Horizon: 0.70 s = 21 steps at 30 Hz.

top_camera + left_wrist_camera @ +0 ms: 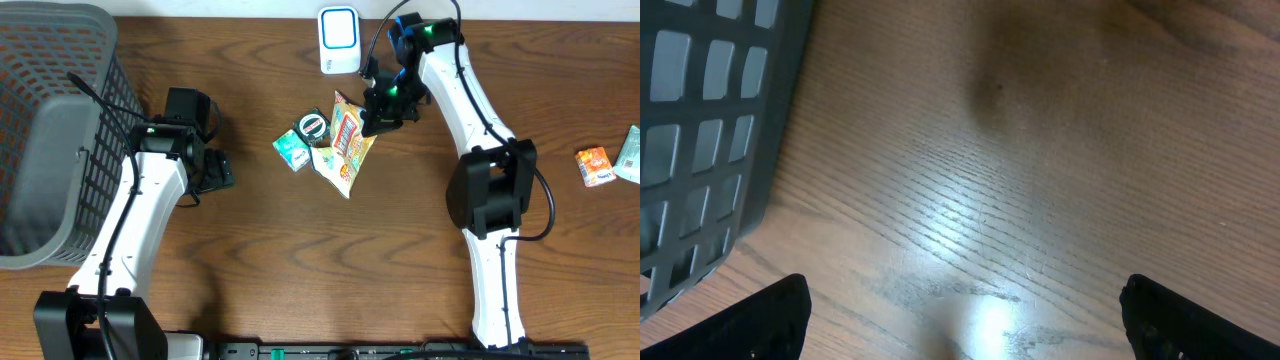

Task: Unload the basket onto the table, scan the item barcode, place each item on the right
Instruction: 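Grasp the yellow chip bag in the pile with the right gripper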

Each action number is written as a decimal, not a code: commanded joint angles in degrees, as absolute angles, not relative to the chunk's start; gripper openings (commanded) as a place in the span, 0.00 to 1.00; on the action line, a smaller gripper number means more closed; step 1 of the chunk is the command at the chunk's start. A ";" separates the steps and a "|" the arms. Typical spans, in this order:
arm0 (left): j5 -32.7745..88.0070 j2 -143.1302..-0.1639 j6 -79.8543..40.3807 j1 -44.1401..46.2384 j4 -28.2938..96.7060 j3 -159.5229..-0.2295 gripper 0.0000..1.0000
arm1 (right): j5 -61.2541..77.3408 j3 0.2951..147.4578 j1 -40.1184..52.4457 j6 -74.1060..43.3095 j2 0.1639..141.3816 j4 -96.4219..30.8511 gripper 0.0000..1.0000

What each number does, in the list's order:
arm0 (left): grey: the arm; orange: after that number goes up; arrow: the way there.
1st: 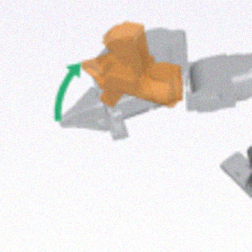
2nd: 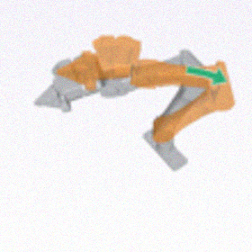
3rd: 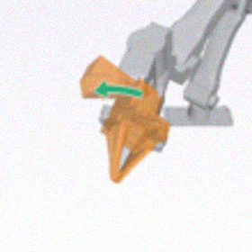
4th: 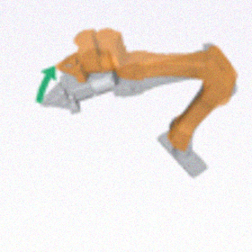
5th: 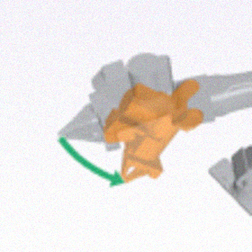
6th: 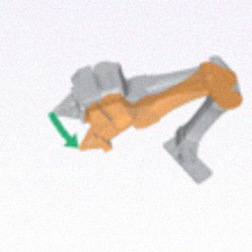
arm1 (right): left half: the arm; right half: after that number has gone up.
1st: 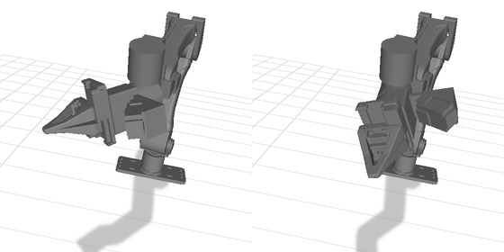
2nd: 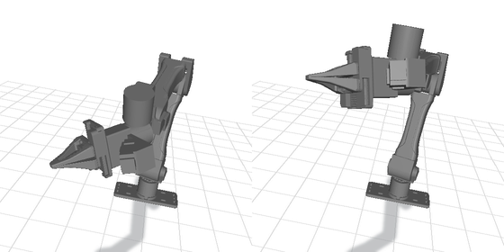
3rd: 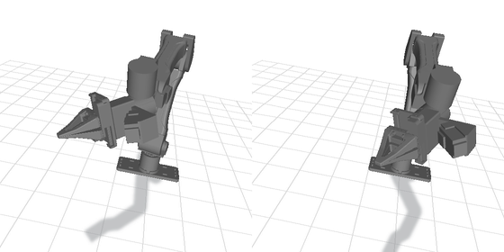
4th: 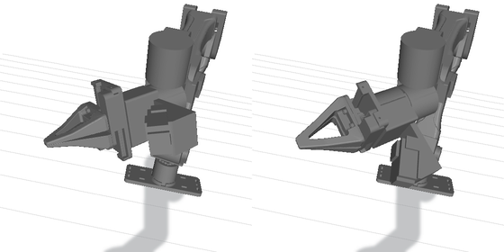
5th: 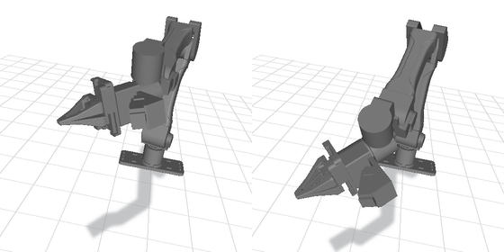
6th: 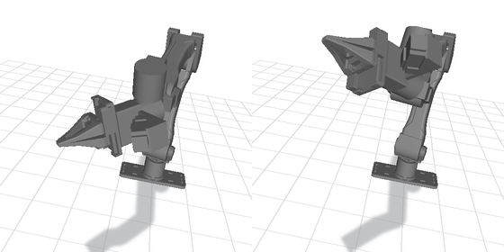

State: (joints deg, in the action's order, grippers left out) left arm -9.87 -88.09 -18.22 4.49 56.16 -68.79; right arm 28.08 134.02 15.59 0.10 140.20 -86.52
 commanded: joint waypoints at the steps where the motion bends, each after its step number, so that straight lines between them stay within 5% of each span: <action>1: -11.00 -88.09 -19.00 4.29 56.34 -68.55 0.98 | 24.56 135.66 17.47 -3.49 136.40 -85.67 0.01; 14: -11.00 -88.09 -18.98 4.29 56.34 -68.55 0.98 | -0.93 120.60 30.41 -15.86 137.27 -70.50 0.01; 21: -11.00 -88.09 -18.98 4.29 56.34 -68.55 0.98 | -5.72 115.55 31.53 -17.41 137.27 -76.73 0.01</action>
